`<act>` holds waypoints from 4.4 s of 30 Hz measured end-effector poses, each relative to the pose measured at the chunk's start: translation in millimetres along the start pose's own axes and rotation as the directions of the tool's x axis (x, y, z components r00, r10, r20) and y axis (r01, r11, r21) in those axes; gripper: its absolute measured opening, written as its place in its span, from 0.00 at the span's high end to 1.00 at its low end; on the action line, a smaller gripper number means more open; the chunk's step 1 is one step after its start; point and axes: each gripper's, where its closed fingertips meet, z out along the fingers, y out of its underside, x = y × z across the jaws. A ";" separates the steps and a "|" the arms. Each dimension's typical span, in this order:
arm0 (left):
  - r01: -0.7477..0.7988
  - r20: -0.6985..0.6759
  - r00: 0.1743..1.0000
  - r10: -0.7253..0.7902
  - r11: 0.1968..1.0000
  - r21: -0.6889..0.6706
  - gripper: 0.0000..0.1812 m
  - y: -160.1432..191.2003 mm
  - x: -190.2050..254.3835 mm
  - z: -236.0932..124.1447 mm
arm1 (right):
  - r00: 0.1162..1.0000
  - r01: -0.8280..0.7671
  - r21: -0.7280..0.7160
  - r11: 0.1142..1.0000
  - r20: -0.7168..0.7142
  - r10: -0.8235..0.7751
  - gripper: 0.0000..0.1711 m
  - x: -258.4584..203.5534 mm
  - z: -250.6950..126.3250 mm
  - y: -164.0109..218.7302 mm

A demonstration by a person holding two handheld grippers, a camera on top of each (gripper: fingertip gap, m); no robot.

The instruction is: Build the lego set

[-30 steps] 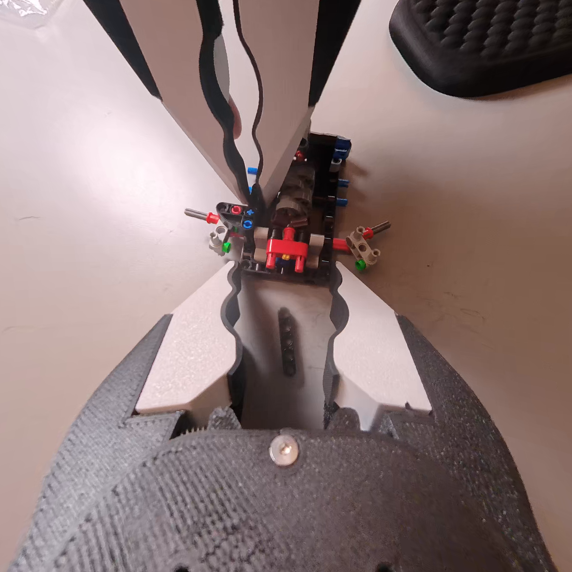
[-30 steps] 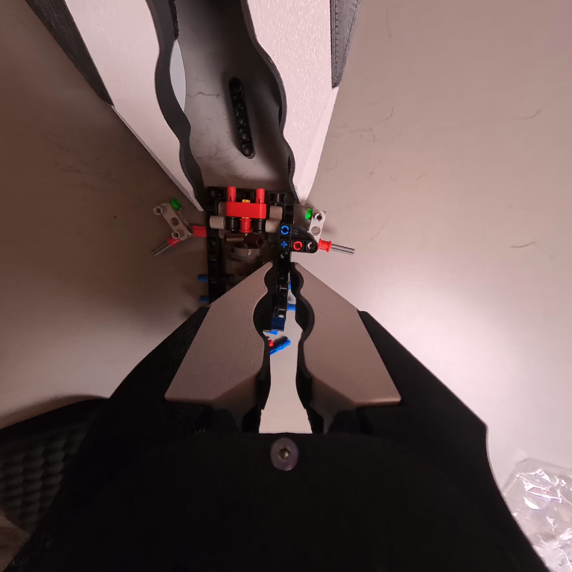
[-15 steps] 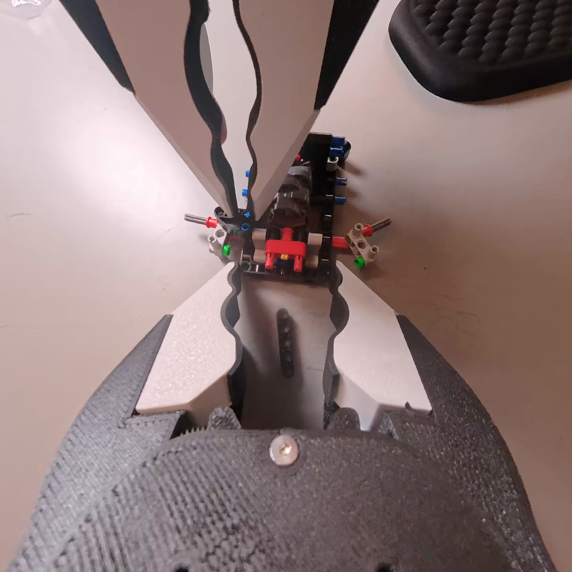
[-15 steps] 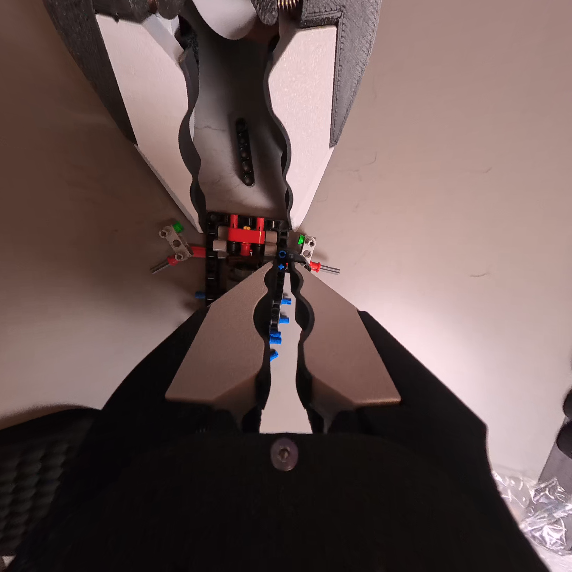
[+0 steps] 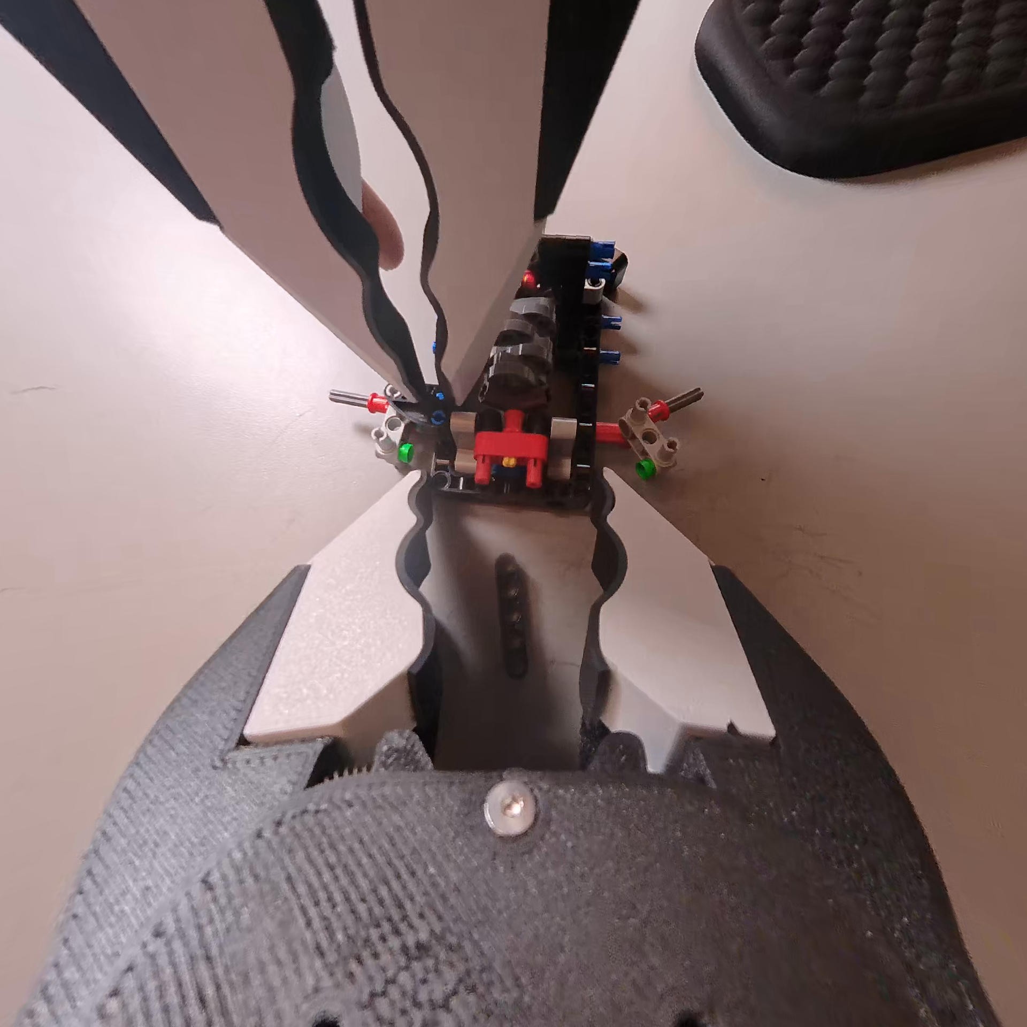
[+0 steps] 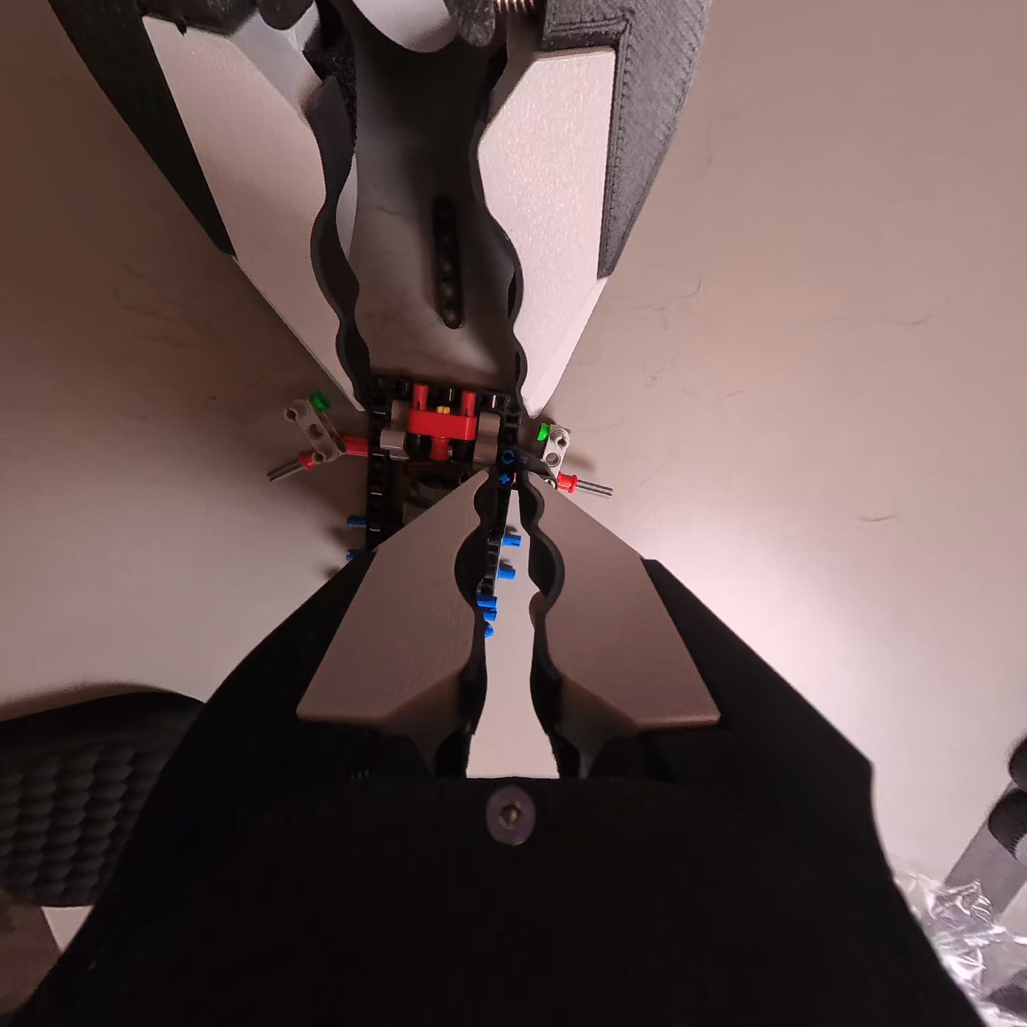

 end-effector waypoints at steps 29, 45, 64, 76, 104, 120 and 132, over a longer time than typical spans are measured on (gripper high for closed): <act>-0.023 0.009 1.000 0.023 1.000 0.006 0.69 0.5 0.3 -0.5 | 0.999 -0.048 0.039 0.998 -0.019 0.048 0.98 -7.2 5.6 25.7; -0.039 0.002 0.999 0.039 0.999 0.017 0.69 1.2 1.3 -1.8 | 0.994 -0.086 0.172 0.981 -0.050 0.096 0.88 -1.6 -3.3 20.5; -0.037 -0.014 0.999 0.037 0.999 0.027 0.69 1.2 1.4 -1.9 | 0.998 0.039 0.135 0.990 -0.056 -0.032 0.93 2.1 -0.9 0.7; -0.061 -0.006 0.998 0.061 0.998 0.026 0.69 1.5 1.1 -1.8 | 0.996 -0.085 0.268 0.960 0.007 0.086 0.87 -0.4 -8.7 3.4; -0.082 0.000 0.997 0.083 0.996 0.027 0.69 1.7 1.3 -1.9 | 0.906 -0.317 0.427 0.847 0.399 0.137 0.77 12.7 1.2 -10.6; -0.109 0.003 0.994 0.109 0.994 0.029 0.69 2.7 -5.6 -4.2 | 0.953 -0.301 0.536 0.788 0.153 0.260 0.72 -19.1 -37.8 42.0; -0.011 0.245 0.970 0.003 0.999 0.032 0.74 1.3 -78.0 -16.5 | 0.797 -0.357 0.567 0.743 -0.230 0.559 0.81 10.3 -11.6 44.3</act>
